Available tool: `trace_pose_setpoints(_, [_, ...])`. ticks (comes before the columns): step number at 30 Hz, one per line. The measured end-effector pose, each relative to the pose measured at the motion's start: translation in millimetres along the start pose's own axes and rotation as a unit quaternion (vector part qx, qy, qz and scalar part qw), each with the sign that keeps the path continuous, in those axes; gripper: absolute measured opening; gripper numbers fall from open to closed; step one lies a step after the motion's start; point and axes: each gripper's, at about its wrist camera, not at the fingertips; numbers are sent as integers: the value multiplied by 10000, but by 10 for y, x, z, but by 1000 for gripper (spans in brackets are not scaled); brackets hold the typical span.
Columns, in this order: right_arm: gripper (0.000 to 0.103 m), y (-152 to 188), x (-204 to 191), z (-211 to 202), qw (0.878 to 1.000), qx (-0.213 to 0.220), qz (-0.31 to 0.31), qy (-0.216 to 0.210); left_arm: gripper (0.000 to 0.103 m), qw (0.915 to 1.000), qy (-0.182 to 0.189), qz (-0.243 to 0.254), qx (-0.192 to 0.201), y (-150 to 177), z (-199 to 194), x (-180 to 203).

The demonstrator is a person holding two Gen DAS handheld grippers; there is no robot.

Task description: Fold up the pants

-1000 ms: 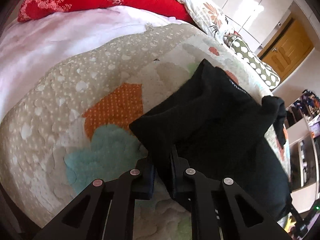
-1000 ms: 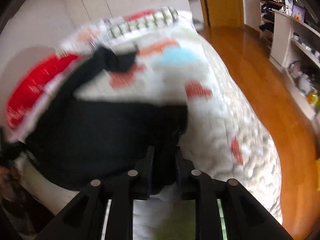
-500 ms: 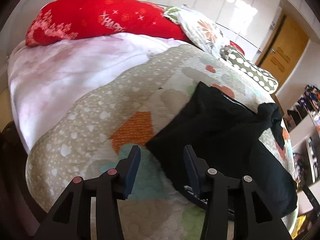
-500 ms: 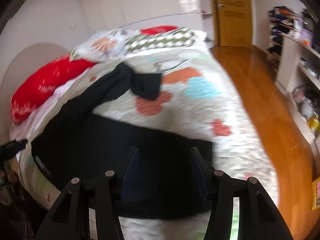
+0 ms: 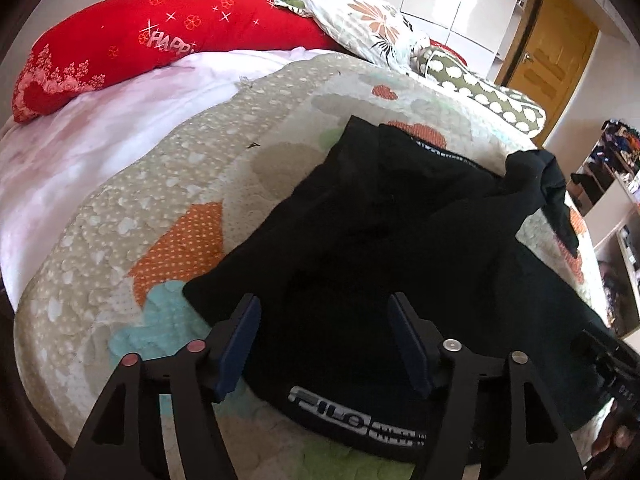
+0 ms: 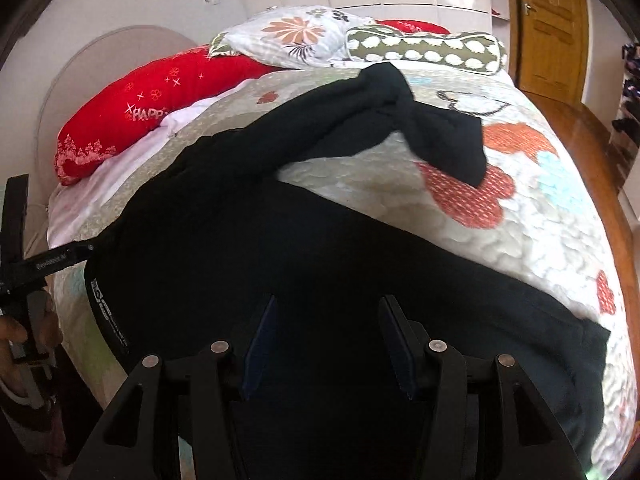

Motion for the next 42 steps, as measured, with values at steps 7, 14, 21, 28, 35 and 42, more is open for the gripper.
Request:
trace_pose_setpoints(7, [56, -48, 8, 234, 9997, -240, 15, 54, 74, 9998, -124, 137, 46, 2, 150, 118])
trace_pose_setpoints(14, [57, -147, 43, 199, 9999, -153, 2, -47, 79, 9998, 128, 121, 43, -213, 125, 54])
trace_pose_setpoints(21, [71, -799, -99, 126, 9977, 279, -566, -229, 90, 9989, 320, 331, -9, -802, 330, 74])
trace_pose_setpoints(28, [77, -1613, -469, 584, 9856, 162, -1514, -738, 90, 9940, 608, 839, -361, -1373, 886, 245])
trace_pose_setpoints(35, [80, -1934, -566, 1519, 9721, -708, -2144, -643, 90, 9851, 799, 1318, -768, -1715, 1532, 399])
trace_pose_setpoints(42, [72, -1970, -306, 2102, 9745, -1138, -1833, -611, 87, 9769, 836, 1763, -872, -1830, 2072, 658])
Point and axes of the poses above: each gripper's, at about its wrist camera, not at the fingertips, and z roughly the way its jaws point, x to its right, y to its underside, and after that the axes turned 5 degrees about -y, right-handed
